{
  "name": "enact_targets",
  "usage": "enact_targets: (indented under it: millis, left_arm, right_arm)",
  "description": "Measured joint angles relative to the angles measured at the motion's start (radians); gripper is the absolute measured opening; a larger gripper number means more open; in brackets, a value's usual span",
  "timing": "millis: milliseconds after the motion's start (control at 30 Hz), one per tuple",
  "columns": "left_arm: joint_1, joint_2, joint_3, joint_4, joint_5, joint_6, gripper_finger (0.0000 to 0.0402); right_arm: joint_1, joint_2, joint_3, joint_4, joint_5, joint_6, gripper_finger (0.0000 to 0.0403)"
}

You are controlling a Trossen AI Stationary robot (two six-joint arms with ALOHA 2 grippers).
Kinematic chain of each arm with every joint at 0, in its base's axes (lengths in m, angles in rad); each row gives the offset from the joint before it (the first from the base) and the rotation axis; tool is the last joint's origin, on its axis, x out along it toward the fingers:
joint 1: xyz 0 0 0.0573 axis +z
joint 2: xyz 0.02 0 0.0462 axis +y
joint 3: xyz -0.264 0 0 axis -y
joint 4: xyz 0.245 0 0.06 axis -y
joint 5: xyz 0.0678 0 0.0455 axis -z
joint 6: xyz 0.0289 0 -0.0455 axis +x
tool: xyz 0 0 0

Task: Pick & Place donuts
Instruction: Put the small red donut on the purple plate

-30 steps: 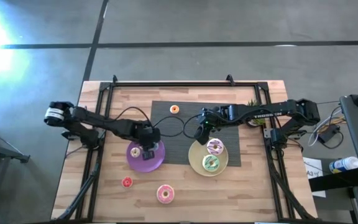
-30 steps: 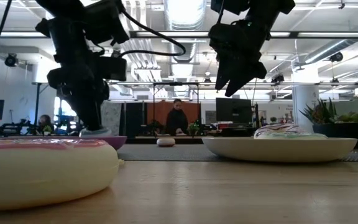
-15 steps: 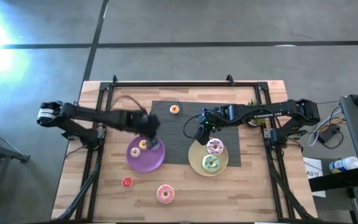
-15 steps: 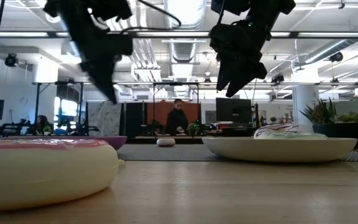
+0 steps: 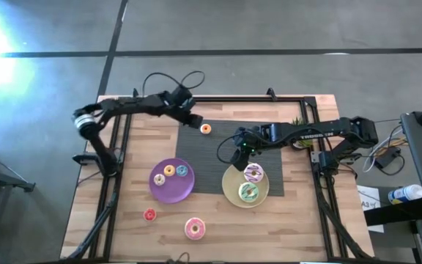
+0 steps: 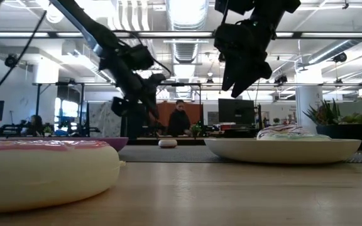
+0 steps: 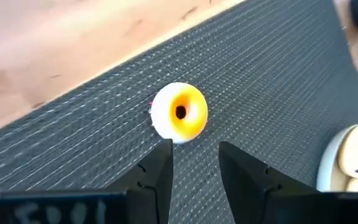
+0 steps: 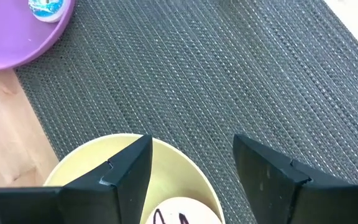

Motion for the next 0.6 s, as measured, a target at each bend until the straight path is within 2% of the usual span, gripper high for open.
enact_targets:
  millis: [100,367,600]
  left_arm:
    - [-0.010,0.076,0.077,-0.014,-0.015,0.005,0.0103]
    - [-0.012,0.210,0.251,-0.217,-0.108,0.135,0.0104]
    - [-0.015,0.261,0.295,-0.226,-0.064,0.146,0.0104]
  right_arm:
    - [0.000,0.000,0.000,-0.001,0.000,0.002,0.0214]
    - [0.000,0.000,0.000,-0.005,0.000,0.015,0.0214]
    - [0.000,0.000,-0.001,-0.006,0.007,0.019,0.0215]
